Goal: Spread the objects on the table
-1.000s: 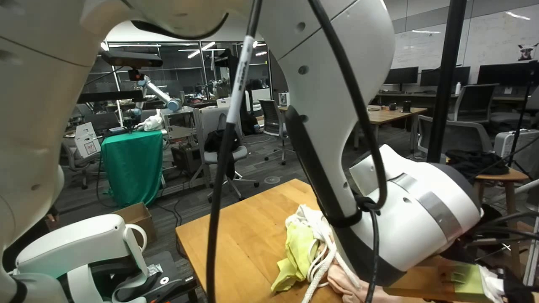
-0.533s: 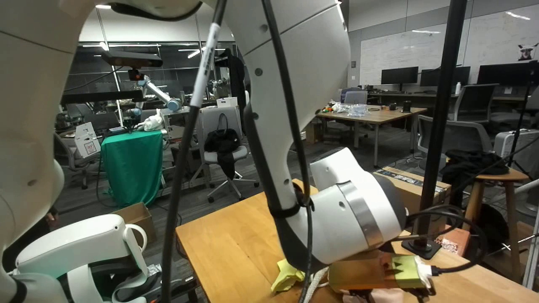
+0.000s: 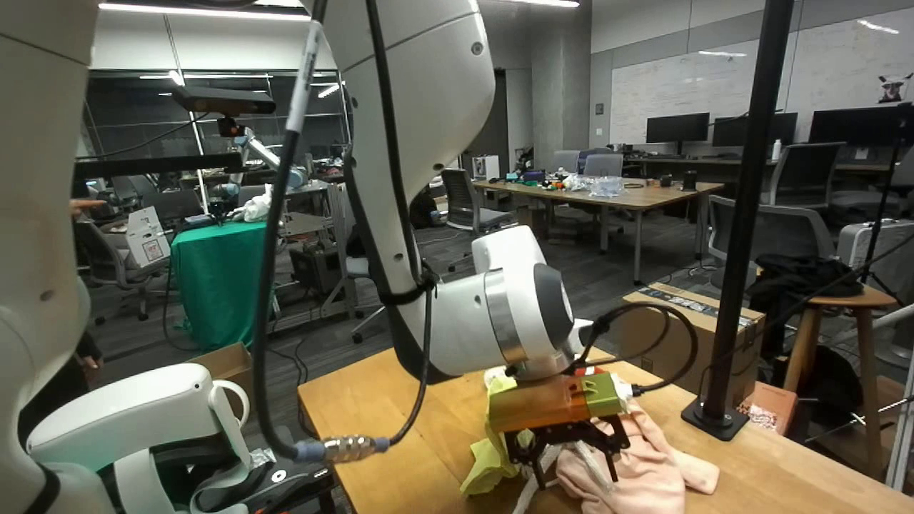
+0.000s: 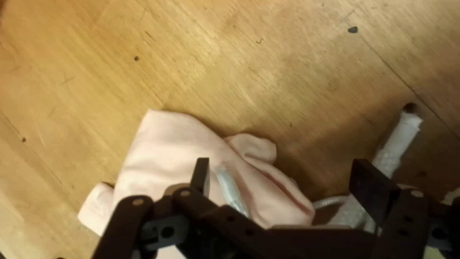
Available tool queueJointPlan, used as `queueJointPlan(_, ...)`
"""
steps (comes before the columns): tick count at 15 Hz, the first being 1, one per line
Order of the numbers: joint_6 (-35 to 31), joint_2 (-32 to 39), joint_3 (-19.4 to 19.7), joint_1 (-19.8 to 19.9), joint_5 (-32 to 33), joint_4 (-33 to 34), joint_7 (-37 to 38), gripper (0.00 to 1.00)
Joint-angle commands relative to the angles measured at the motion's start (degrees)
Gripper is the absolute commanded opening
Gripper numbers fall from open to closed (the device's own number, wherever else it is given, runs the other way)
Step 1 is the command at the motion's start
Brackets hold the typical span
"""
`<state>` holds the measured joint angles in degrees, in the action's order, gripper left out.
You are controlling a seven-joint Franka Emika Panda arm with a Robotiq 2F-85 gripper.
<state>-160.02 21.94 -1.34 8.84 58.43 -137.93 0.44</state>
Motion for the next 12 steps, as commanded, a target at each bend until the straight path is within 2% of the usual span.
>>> queueJointPlan(1, 2.8, -6.3, -0.7, -2.9, -6.7, -3.9, -7.0, 1.0)
queueJointPlan(5, 5.8, -8.4, -1.9, -4.7, -15.3, -4.6, -13.2, 1.0)
queueJointPlan(12, 18.7, -10.2, -6.3, -6.1, -39.7, -2.7, -28.1, 1.0)
